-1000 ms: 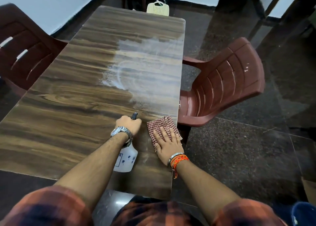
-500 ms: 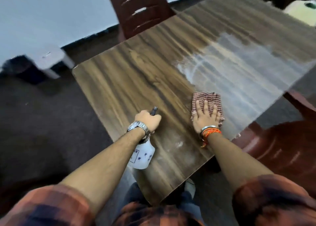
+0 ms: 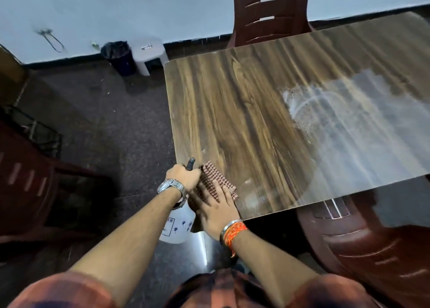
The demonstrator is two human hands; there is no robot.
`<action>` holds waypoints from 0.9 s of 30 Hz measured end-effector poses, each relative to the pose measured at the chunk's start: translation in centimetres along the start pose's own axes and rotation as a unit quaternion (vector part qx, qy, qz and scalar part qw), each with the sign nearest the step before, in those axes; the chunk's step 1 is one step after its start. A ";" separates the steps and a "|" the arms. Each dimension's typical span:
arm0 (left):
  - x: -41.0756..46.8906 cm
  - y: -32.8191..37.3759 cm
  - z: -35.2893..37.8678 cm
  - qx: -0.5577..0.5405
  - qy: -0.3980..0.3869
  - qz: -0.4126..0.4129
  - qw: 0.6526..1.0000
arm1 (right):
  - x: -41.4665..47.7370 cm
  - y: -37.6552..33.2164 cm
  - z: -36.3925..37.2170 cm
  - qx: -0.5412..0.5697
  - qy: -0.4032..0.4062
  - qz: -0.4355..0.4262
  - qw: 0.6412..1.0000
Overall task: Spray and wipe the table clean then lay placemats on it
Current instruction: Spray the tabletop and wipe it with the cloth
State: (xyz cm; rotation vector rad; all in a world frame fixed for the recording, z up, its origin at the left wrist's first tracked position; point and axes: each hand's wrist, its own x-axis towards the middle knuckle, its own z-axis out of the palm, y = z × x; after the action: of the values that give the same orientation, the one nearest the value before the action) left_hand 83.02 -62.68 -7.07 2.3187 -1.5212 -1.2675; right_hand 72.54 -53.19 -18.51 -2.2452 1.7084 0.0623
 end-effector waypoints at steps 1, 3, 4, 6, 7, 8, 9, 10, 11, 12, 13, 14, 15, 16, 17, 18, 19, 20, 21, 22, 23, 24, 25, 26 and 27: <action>-0.5 -0.4 -0.1 -0.002 0.006 -0.002 1.000 | -0.6 0.5 0.1 -0.016 0.004 -0.020 1.000; -1.2 -1.3 -0.4 -0.024 0.018 -0.003 1.000 | -1.4 2.8 0.1 -0.025 0.017 -0.016 0.999; -1.7 -1.9 -0.7 -0.035 0.025 -0.006 0.999 | -1.9 4.2 0.1 -0.018 0.028 0.012 0.999; -2.5 -3.3 -1.2 -0.045 0.037 -0.012 0.998 | -3.7 7.1 -0.3 0.005 0.030 0.111 0.993; -2.7 -4.1 -1.3 -0.048 0.039 -0.016 0.998 | -4.6 8.4 -0.6 0.015 0.036 0.167 0.985; -3.2 -4.9 -1.5 -0.053 0.038 -0.021 0.998 | -5.3 9.3 -0.8 0.026 0.041 0.221 0.974; -3.5 -5.6 -1.7 -0.059 0.038 -0.025 0.997 | -5.6 9.8 -1.0 0.035 0.041 0.268 0.962; -3.8 -6.2 -1.8 -0.064 0.038 -0.027 0.997 | -5.5 9.8 -1.0 0.049 0.040 0.309 0.949; -4.2 -6.9 -2.0 -0.067 0.039 -0.030 0.997 | -5.2 9.1 -0.9 0.062 0.042 0.338 0.938; -4.6 -7.5 -2.1 -0.070 0.039 -0.030 0.996 | -4.6 7.9 -0.8 0.070 0.046 0.354 0.932; -4.9 -8.1 -2.2 -0.071 0.037 -0.029 0.996 | -4.0 6.3 -1.0 0.076 0.045 0.353 0.932; -5.3 -8.5 -2.4 -0.069 0.036 -0.028 0.997 | -3.5 4.5 -0.9 0.081 0.039 0.327 0.941; -5.5 -8.8 -2.5 -0.064 0.034 -0.029 0.997 | -3.1 2.6 -0.6 0.072 0.028 0.282 0.956; -5.8 -9.1 -2.6 -0.062 0.033 -0.030 0.997 | -3.0 0.5 -0.3 0.053 0.015 0.229 0.972; -6.0 -9.2 -2.6 -0.062 0.035 -0.031 0.997 | -3.0 -1.5 0.3 0.035 0.005 0.184 0.982; -6.3 -9.3 -2.6 -0.064 0.035 -0.029 0.997 | -3.0 -3.2 0.7 0.031 0.003 0.149 0.988; -6.5 -9.3 -2.5 -0.067 0.036 -0.025 0.997 | -3.1 -4.4 1.0 0.032 0.003 0.121 0.992; -6.7 -9.2 -2.4 -0.069 0.037 -0.021 0.997 | -3.0 -5.1 1.0 0.033 -0.005 0.100 0.994; -6.8 -9.0 -2.3 -0.068 0.036 -0.016 0.997 | -3.1 -5.2 1.0 0.031 -0.009 0.087 0.996; -6.9 -8.7 -2.1 -0.065 0.036 -0.009 0.997 | -3.1 -4.7 1.1 0.028 -0.012 0.077 0.997; -7.0 -8.4 -1.8 -0.062 0.033 -0.003 0.997 | -3.1 -3.8 1.0 0.024 -0.010 0.067 0.997; -7.1 -8.0 -1.5 -0.059 0.029 0.003 0.998 | -3.2 -2.9 1.0 0.017 -0.007 0.059 0.998; -7.1 -7.5 -1.2 -0.055 0.025 0.009 0.998 | -3.2 -2.2 0.9 0.010 -0.005 0.056 0.998; -7.1 -7.0 -0.8 -0.052 0.020 0.017 0.998 | -3.2 -1.6 0.6 0.008 -0.003 0.058 0.998; -7.0 -6.4 -0.4 -0.052 0.015 0.022 0.998 | -3.2 -1.0 0.4 0.013 -0.003 0.061 0.998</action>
State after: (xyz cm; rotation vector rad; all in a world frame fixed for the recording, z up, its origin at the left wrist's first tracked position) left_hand 86.74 -54.02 -5.80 2.2176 -1.4523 -1.2645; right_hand 72.65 -49.88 -17.99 -2.1187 1.8298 0.0751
